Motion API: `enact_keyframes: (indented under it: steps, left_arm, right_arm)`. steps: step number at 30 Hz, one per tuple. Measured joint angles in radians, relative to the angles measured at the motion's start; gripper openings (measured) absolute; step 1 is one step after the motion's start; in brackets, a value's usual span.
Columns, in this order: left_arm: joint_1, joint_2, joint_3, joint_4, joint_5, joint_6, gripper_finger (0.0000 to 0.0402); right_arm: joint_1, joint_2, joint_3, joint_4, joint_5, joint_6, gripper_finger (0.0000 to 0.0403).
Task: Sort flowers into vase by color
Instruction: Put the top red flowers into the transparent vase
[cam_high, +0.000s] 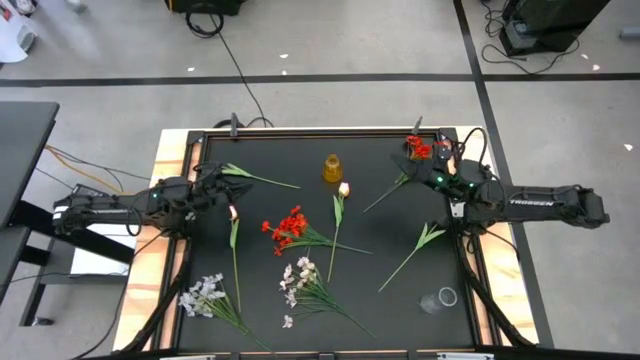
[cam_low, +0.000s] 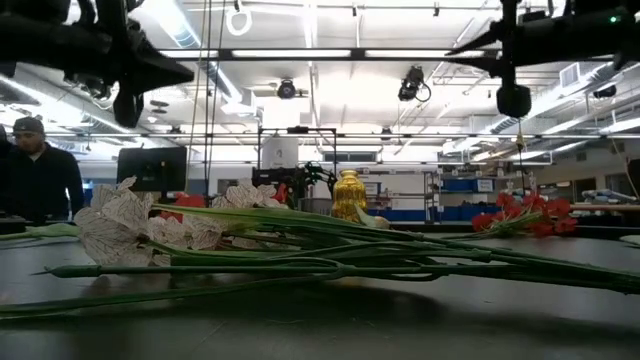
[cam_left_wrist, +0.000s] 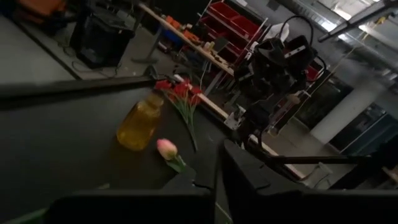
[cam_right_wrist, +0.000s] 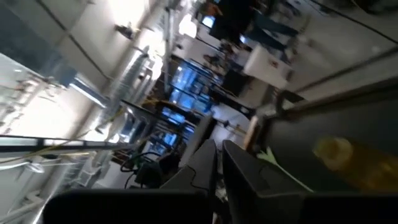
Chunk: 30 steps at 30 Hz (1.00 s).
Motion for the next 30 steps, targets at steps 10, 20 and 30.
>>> enact_keyframes:
  steps: [10, 20, 30]
  left_arm:
    - [0.033, 0.134, 0.186, -0.086, -0.008, 0.036, 0.0180]
    - [0.109, 0.273, 0.343, -0.156, 0.060, 0.025, 0.0224]
    - [0.179, 0.416, 0.456, -0.187, 0.145, 0.030, 0.0224]
  right_arm:
    - [-0.034, 0.079, 0.000, 0.038, 0.013, 0.079, 0.0049]
    - [-0.019, 0.181, 0.002, 0.060, -0.067, 0.213, 0.0130]
    - [-0.045, 0.291, 0.224, -0.316, -0.091, 0.348, 0.0209]
